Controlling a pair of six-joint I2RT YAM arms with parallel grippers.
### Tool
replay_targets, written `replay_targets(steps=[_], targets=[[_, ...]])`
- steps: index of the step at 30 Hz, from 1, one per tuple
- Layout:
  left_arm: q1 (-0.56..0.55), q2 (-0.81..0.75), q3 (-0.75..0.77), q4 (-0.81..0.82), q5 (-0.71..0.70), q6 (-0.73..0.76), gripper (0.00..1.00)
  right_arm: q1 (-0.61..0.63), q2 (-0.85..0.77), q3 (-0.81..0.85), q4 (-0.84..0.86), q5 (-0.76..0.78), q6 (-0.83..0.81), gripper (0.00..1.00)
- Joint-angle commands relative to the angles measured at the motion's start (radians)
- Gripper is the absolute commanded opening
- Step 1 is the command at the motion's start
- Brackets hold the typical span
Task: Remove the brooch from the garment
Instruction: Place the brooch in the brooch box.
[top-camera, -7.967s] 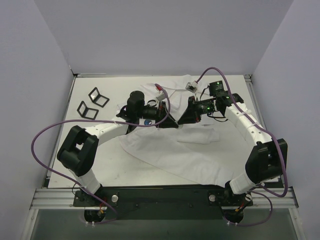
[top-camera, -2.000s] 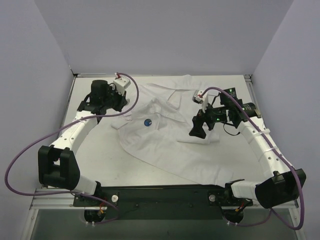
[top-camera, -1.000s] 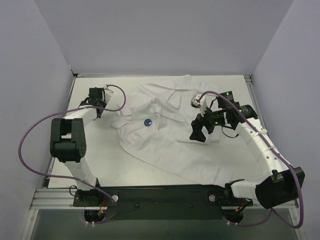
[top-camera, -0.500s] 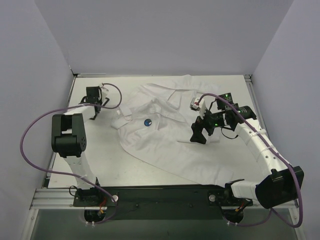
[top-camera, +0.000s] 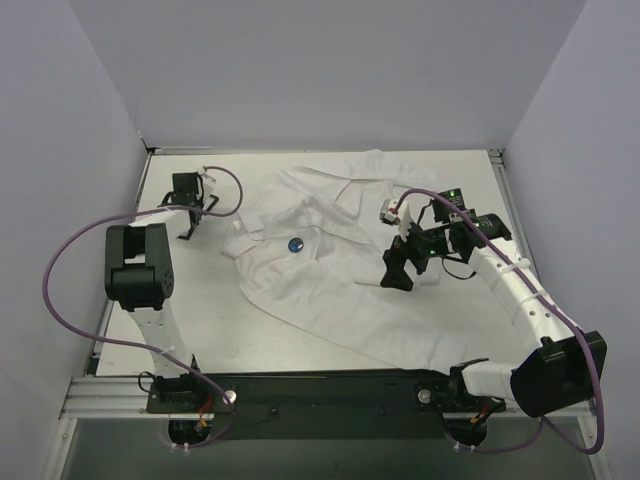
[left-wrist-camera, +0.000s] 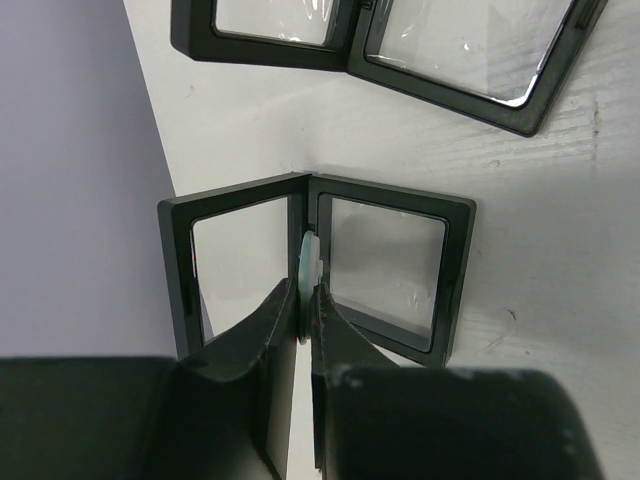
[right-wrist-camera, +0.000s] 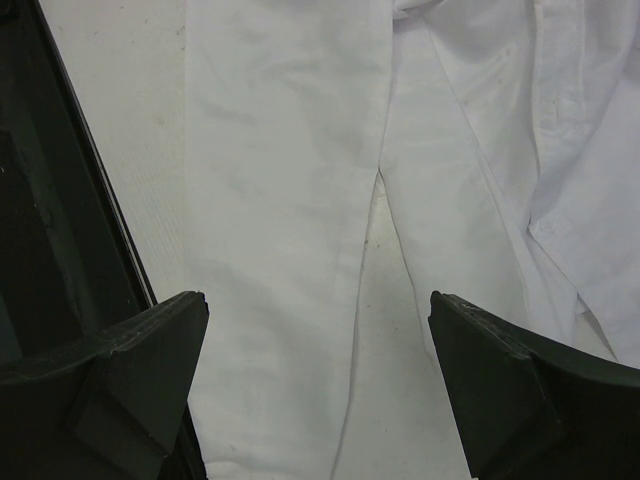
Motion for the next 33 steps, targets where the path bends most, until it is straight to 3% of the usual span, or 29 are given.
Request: replay_targets(steps=[1,17,25,33], targets=[[0.003,0.026,0.046,0.037,-0.012,0.004,0.0,-0.008,-0.031,-0.005,-0.013,-0.041,-0.026,1.0],[0.003,0.037,0.046,0.016,-0.005,-0.002,0.0,-0.009,-0.027,-0.005,-0.013,-0.036,-0.026,1.0],[0.003,0.024,0.043,-0.006,0.008,-0.012,0.29,-0.009,-0.03,-0.008,-0.013,-0.039,-0.026,1.0],[0.002,0.0,0.04,-0.03,0.034,-0.03,0.4,-0.009,-0.034,-0.01,-0.013,-0.037,-0.026,1.0]])
